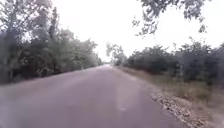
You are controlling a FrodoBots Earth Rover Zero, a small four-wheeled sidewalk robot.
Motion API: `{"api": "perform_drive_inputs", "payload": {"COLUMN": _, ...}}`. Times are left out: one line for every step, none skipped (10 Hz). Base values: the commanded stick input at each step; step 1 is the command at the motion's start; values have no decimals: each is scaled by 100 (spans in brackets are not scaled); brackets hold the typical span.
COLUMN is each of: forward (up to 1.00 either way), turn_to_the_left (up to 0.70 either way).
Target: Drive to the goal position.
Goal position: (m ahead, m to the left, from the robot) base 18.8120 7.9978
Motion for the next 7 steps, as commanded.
{"api": "perform_drive_inputs", "payload": {"forward": 100, "turn_to_the_left": 40}}
{"api": "perform_drive_inputs", "payload": {"forward": 100, "turn_to_the_left": 19}}
{"api": "perform_drive_inputs", "payload": {"forward": 100, "turn_to_the_left": 0}}
{"api": "perform_drive_inputs", "payload": {"forward": 100, "turn_to_the_left": 0}}
{"api": "perform_drive_inputs", "payload": {"forward": 100, "turn_to_the_left": 0}}
{"api": "perform_drive_inputs", "payload": {"forward": 100, "turn_to_the_left": 0}}
{"api": "perform_drive_inputs", "payload": {"forward": 100, "turn_to_the_left": 0}}
